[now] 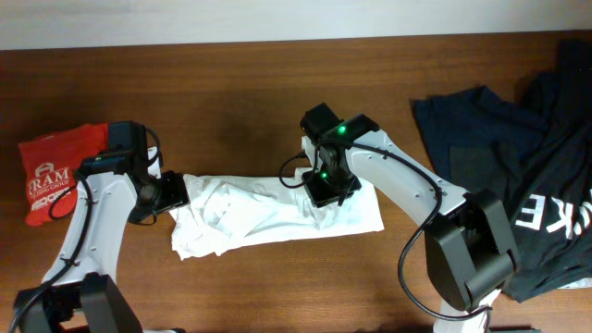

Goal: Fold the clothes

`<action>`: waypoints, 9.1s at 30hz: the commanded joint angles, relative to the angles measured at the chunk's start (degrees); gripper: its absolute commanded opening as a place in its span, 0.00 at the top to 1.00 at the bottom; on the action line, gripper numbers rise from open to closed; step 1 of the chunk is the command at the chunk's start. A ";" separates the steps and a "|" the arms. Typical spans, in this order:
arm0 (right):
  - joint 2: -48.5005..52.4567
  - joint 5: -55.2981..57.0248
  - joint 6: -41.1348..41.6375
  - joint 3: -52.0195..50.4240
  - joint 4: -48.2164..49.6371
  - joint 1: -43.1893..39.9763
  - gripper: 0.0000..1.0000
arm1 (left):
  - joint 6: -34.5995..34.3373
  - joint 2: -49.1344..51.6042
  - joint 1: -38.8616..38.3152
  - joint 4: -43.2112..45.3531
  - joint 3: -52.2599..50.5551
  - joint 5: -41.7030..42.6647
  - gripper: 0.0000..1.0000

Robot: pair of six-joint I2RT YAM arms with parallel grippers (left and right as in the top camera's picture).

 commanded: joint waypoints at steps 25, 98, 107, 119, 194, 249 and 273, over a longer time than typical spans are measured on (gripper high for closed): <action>0.09 -11.63 -2.25 -11.85 12.85 3.34 0.72 | -0.09 -0.96 0.35 -0.28 0.68 0.68 0.27; -5.70 14.40 5.97 2.32 -8.31 -3.85 0.38 | 24.85 20.70 4.35 -0.68 0.79 24.70 0.23; -5.70 14.40 5.97 2.19 -8.24 -3.85 0.35 | 24.55 20.70 4.35 -0.20 0.79 21.22 0.23; -5.70 14.64 4.85 2.19 -9.88 -7.52 0.35 | 22.53 20.70 2.82 0.17 0.48 20.92 1.00; 6.93 -18.71 -16.79 -0.57 1.44 -2.93 0.35 | 6.01 36.76 -15.63 -13.09 32.04 -0.85 0.47; 12.52 0.46 -10.32 2.38 10.58 -8.79 0.34 | -13.84 -3.63 -19.65 10.32 -21.29 -5.81 0.41; 12.52 0.87 -10.32 2.38 4.87 -9.33 0.31 | 18.56 17.09 -9.33 12.59 6.08 12.61 0.45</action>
